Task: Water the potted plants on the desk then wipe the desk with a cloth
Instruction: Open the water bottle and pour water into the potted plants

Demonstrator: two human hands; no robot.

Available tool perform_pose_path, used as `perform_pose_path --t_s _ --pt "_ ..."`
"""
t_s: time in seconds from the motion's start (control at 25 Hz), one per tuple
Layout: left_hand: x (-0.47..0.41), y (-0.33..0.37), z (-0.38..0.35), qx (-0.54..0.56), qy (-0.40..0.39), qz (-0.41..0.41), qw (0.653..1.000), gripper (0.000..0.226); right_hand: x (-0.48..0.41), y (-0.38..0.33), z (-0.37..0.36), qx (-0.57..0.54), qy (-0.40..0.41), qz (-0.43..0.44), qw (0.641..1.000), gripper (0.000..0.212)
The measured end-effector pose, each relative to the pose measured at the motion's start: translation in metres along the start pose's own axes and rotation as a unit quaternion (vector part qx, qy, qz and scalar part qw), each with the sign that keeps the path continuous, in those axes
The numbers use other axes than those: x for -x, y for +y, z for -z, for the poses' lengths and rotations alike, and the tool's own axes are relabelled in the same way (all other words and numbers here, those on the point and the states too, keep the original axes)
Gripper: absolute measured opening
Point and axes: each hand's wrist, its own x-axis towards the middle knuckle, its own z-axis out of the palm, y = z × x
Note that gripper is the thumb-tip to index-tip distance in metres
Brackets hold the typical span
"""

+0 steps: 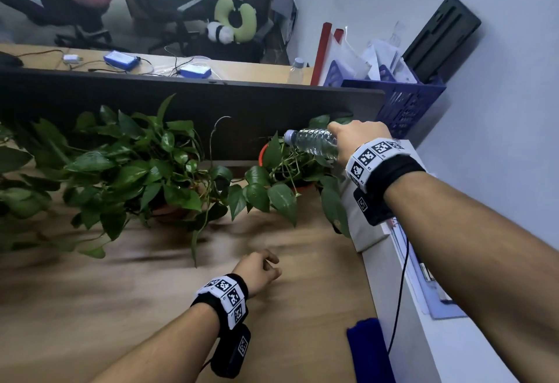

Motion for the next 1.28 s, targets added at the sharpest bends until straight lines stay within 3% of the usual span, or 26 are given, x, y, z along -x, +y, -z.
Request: perform_pose_path --t_s 0.24,0.56,0.76,1.04,1.28 --pt "0.041 -0.016 0.003 0.024 0.045 0.033 0.998 0.029 -0.004 -0.027 0.009 -0.024 0.057 0.031 0.998 0.042" --pt "0.084 -0.071 0.045 0.041 0.107 0.077 0.99 0.03 -0.005 -0.099 0.041 0.007 0.048 0.117 0.992 0.037" --pt "0.091 -0.101 0.067 0.058 0.102 0.064 0.991 0.029 -0.007 -0.16 0.063 0.033 0.07 0.143 0.987 0.027" --pt "0.096 -0.139 0.106 0.075 0.085 0.049 0.992 0.029 -0.023 -0.195 0.099 0.059 0.043 0.091 0.993 0.028" --pt "0.09 -0.152 0.134 0.076 0.07 0.038 0.994 0.028 -0.028 -0.223 0.107 0.081 0.024 0.133 0.987 0.028"
